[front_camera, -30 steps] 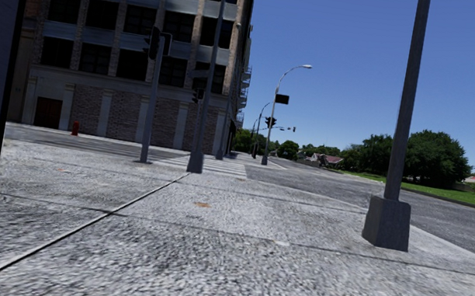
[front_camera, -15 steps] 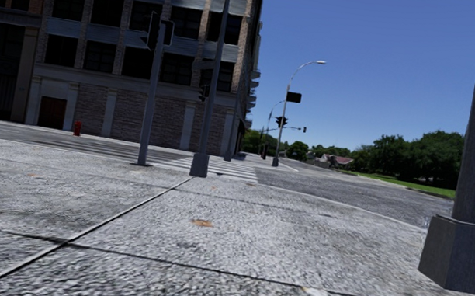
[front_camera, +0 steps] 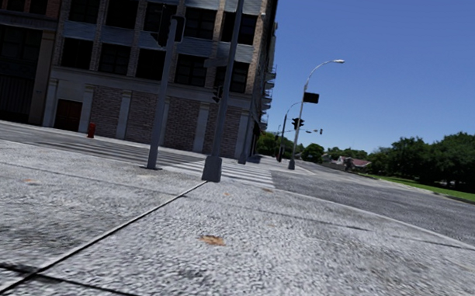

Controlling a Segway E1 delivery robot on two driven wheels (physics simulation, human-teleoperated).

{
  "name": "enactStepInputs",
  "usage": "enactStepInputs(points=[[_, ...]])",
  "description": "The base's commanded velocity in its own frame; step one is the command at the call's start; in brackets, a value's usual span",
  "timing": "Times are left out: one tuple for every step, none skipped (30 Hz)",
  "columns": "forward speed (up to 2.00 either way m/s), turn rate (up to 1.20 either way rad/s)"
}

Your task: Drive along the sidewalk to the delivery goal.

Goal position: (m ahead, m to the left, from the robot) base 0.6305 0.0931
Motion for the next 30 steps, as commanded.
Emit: enactStepInputs(points=[[0.66, 0.24], [0.66, 0.24], [0.62, 0.24], [0.59, 0.24], [0.45, 0.23], [0.45, 0.23], [0.0, 0.0], [0.0, 0.0], [0.0, 0.0], [0.0, 0.0], [0.0, 0.0], [0.0, 0.0], [0.0, 0.0], [0.0, 0.0], [0.0, 0.0], [0.0, 0.0], [0.0, 0.0], [0.0, 0.0], [0.0, 0.0], [0.0, 0.0], [0.0, 0.0], [0.0, 0.0], [0.0, 0.0], [0.0, 0.0], [0.0, 0.0], [0.0, 0.0], [0.0, 0.0], [0.0, 0.0], [0.0, 0.0], [0.0, 0.0]])
